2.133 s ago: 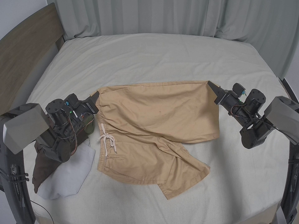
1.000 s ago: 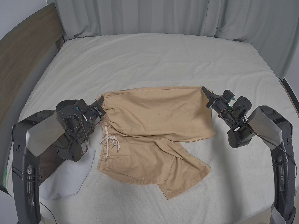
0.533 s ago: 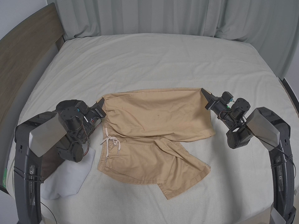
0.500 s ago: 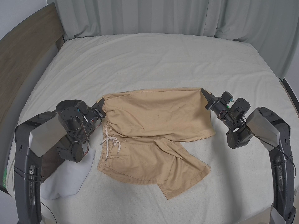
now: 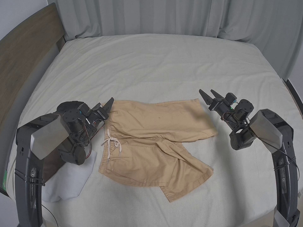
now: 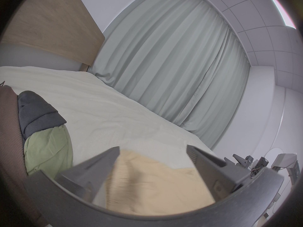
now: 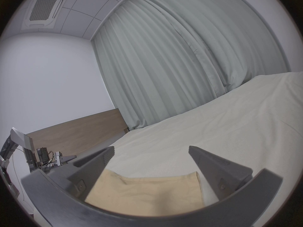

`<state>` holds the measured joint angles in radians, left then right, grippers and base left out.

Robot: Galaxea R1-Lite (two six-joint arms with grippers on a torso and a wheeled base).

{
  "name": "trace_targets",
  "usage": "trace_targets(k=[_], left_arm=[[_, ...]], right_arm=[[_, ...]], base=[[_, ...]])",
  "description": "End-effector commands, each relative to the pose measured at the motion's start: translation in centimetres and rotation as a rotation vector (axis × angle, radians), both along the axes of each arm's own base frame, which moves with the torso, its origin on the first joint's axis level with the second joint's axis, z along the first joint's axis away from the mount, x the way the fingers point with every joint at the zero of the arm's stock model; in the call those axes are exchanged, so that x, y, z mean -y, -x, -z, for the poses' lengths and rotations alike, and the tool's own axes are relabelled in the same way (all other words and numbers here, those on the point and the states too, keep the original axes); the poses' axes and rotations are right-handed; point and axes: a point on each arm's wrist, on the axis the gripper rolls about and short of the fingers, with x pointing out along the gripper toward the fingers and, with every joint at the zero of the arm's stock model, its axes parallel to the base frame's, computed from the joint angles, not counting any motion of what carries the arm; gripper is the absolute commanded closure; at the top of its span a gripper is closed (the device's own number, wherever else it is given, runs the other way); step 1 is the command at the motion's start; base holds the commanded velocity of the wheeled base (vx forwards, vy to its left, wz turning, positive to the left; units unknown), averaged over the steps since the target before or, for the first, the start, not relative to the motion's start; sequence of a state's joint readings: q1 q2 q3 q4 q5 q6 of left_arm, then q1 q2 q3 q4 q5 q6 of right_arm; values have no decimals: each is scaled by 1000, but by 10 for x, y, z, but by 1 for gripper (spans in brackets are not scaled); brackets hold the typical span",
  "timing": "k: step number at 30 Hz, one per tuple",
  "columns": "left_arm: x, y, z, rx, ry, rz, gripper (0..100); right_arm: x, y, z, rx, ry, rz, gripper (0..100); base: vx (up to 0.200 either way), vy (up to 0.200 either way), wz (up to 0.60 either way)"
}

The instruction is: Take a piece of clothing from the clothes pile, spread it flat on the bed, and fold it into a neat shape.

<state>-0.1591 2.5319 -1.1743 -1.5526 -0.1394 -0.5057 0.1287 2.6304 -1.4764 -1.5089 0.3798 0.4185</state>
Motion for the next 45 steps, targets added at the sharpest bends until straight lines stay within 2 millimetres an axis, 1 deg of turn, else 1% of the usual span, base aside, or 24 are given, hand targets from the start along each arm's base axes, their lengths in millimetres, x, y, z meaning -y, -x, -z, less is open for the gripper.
trace_targets(k=[1,8,11,15,17,18,19,20,22,23,24,25,26,27,28,30,32,33,34,35,37,40,43,45], left_arm=[[2,0,0,2,3,3,0],[-2,5,0,-14,-6,-13,0],[-5,13,-10,-16,-9,-13,0],[-9,39,-33,-35,-13,1,0],[-11,55,-45,-41,-20,28,0],[-11,58,-48,-41,-21,34,0],[-13,74,-58,-46,-31,73,0],[-14,86,-63,-54,-38,105,0],[-17,107,-73,-64,-51,171,0],[-18,114,-77,-60,-55,197,0],[-23,131,-86,-53,-72,253,0],[-27,141,-90,-50,-87,281,0],[-28,144,-91,-51,-91,286,0],[-31,158,-94,-50,-115,338,0],[-31,169,-94,-53,-134,389,0],[-32,184,-93,-61,-159,456,0],[-33,195,-94,-50,-186,503,0],[-35,200,-96,-32,-207,527,0],[-36,203,-97,-24,-214,538,0],[-40,209,-101,-6,-227,574,0],[-46,214,-104,9,-241,615,0],[-48,220,-99,26,-290,644,0],[-49,222,-90,55,-374,642,0],[-49,222,-78,58,-431,642,0]], right_arm=[[-3,5,1,-9,3,-8,0],[-13,28,-9,-30,42,-22,0],[-18,39,-12,-47,62,-32,0],[-27,62,-21,-71,95,-52,0],[-29,76,-29,-85,109,-63,0],[-29,79,-29,-90,110,-64,0],[-30,92,-36,-104,117,-76,0],[-31,102,-40,-115,120,-88,0],[-32,119,-45,-138,127,-104,0],[-32,124,-46,-144,128,-109,0],[-34,138,-51,-157,135,-127,0],[-35,147,-55,-160,138,-139,0],[-35,149,-55,-161,139,-143,0],[-35,161,-60,-161,150,-156,0],[-33,169,-64,-156,159,-163,0],[-31,179,-71,-149,162,-179,0],[-29,189,-70,-166,171,-199,0],[-27,196,-66,-189,180,-217,0],[-26,199,-65,-198,184,-225,0],[-24,209,-59,-227,198,-246,0],[-20,219,-52,-259,228,-256,0],[-18,224,-46,-267,261,-261,0],[-18,225,-45,-252,286,-257,0],[-18,229,-43,-263,291,-261,0]], base=[[0,0,0],[0,0,0],[0,0,0],[0,0,0],[0,0,0],[0,0,0],[0,0,0],[0,0,0],[0,0,0],[0,0,0],[0,0,0],[0,0,0],[0,0,0],[0,0,0],[0,0,0],[0,0,0],[0,0,0],[0,0,0],[0,0,0],[0,0,0],[0,0,0],[0,0,0],[0,0,0],[0,0,0]])
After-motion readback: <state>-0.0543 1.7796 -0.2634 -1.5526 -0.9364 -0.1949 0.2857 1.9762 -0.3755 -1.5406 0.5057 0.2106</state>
